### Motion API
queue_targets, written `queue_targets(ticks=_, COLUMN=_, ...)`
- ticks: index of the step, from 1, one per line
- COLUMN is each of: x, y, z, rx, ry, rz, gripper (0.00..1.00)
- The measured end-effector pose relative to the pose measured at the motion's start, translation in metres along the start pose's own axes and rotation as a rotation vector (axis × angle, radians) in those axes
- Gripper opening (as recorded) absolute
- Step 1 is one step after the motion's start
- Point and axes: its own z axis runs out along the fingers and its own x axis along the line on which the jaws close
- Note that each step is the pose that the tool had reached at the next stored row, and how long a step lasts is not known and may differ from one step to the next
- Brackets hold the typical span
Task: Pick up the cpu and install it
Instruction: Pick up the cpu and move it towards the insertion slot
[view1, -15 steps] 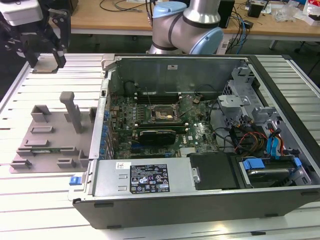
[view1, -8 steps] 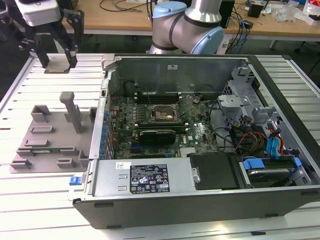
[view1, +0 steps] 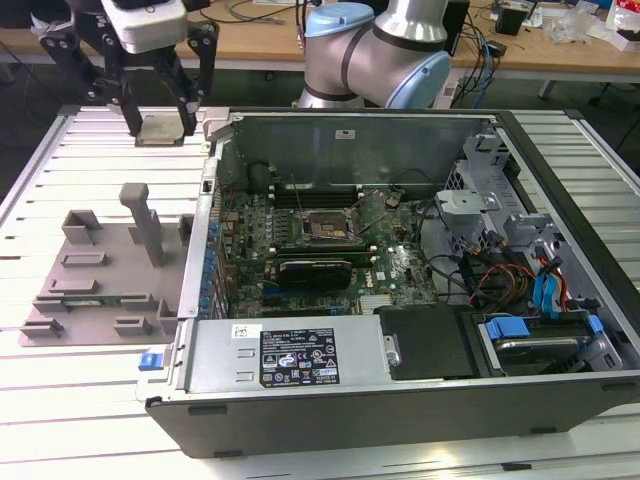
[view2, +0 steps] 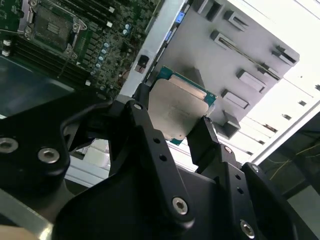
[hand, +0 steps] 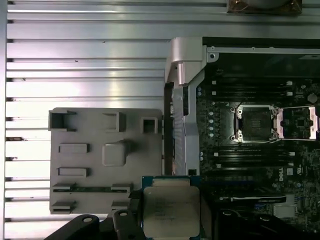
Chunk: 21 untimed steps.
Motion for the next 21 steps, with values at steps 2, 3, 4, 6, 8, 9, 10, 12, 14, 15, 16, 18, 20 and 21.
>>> queue_targets(ticks=2, x=-0.0077, y=0.0001, z=0.0002, rx=0.0001, ry=0.0001, rz=0.000, gripper=0.55)
queue_targets(ticks=3, x=-0.0110, y=0.0001, z=0.0003, rx=0.0001, ry=0.0001, rz=0.000, gripper=0.55)
queue_targets(ticks=4, x=-0.0168, y=0.0002, z=0.0005, rx=0.0001, ry=0.0001, rz=0.000, gripper=0.55)
queue_targets(ticks=6, x=-0.0216, y=0.0002, z=0.0007, rx=0.0000, ry=0.0000, rz=0.000, gripper=0.55)
queue_targets(ticks=8, x=-0.0317, y=0.0003, z=0.0010, rx=0.0000, ry=0.0000, rz=0.000, gripper=0.55)
queue_targets(ticks=9, x=-0.0354, y=0.0003, z=0.0011, rx=0.0000, ry=0.0001, rz=0.000, gripper=0.55)
queue_targets(ticks=10, x=-0.0394, y=0.0004, z=0.0012, rx=0.0001, ry=0.0002, rz=0.000, gripper=0.55)
queue_targets(ticks=12, x=-0.0485, y=0.0005, z=0.0015, rx=0.0001, ry=0.0001, rz=0.000, gripper=0.55)
queue_targets(ticks=14, x=-0.0586, y=0.0006, z=0.0019, rx=0.0001, ry=0.0001, rz=0.000, gripper=0.55)
queue_targets(ticks=15, x=-0.0618, y=0.0006, z=0.0020, rx=0.0001, ry=0.0001, rz=0.000, gripper=0.55)
queue_targets(ticks=16, x=-0.0640, y=0.0006, z=0.0021, rx=0.0000, ry=0.0000, rz=0.000, gripper=0.55)
queue_targets(ticks=18, x=-0.0692, y=0.0007, z=0.0022, rx=0.0000, ry=0.0001, rz=0.000, gripper=0.55)
queue_targets(ticks=20, x=-0.0741, y=0.0007, z=0.0023, rx=0.0001, ry=0.0001, rz=0.000, gripper=0.55)
queue_targets(ticks=21, x=-0.0784, y=0.0008, z=0.0025, rx=0.0001, ry=0.0001, rz=0.000, gripper=0.55)
